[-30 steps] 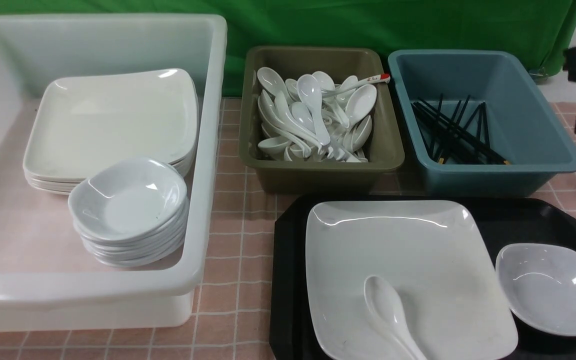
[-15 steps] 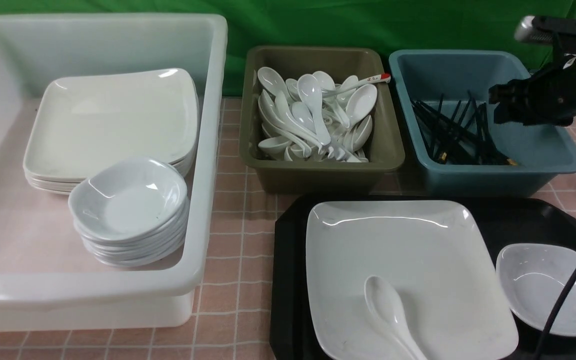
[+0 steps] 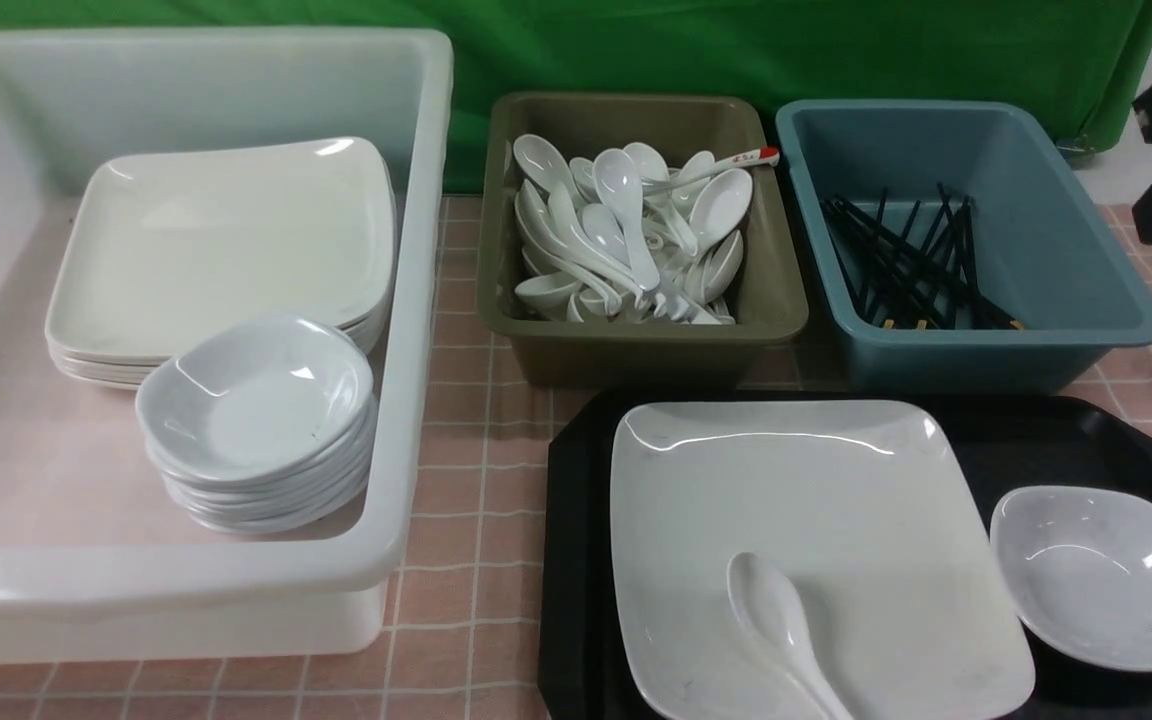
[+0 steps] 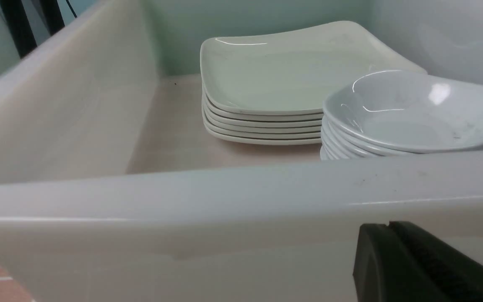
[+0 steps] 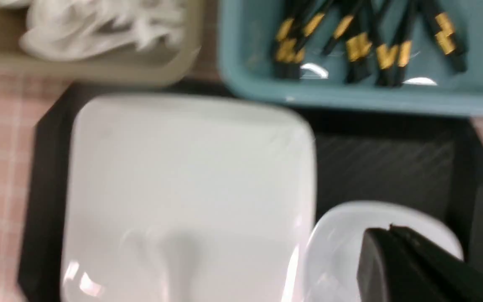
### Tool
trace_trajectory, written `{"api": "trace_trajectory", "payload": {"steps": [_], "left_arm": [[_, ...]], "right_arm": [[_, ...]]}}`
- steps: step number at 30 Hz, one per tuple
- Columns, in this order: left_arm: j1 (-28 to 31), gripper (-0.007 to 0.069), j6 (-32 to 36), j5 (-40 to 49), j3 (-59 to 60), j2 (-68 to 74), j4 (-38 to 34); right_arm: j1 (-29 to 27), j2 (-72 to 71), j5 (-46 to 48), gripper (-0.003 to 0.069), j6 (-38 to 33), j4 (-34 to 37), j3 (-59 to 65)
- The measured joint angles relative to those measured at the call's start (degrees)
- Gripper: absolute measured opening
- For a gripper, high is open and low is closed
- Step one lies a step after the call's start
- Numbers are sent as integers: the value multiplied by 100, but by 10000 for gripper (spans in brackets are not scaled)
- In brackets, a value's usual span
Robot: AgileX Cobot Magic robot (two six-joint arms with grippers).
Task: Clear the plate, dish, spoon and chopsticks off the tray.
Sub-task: Use the left arm to grab a soup spoon from the plate
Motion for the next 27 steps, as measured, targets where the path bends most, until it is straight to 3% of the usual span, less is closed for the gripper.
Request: {"api": "trace_trajectory", "payload": {"steps": [12,14,15,17,19,21,27], "left_arm": [[0,23,8,-101,0,0,210],[0,23,-256,-297,0,0,-228],[0,23,-850,-631,0,0,-1228],[0,23,-1604,-971,0,0,-2400],[0,23,-1955,-1148,0,0,-3036],[0,23,-2508,-1504,0,0,-4138],[0,23,-2655,-1951,0,0,-4001]], "right_arm": [[603,-3607,-703,33,-5,44,3347],[603,-3967,-807,35,-5,39,3671],[603,-4298,-915,38,-5,39,3972],[603,-4736,-1042,42,-5,27,4367],[603,-4939,-1125,42,-5,27,4545],[603,-5433,-1363,44,-5,27,4982],[603,-5776,-1587,58,-5,27,5402]]}}
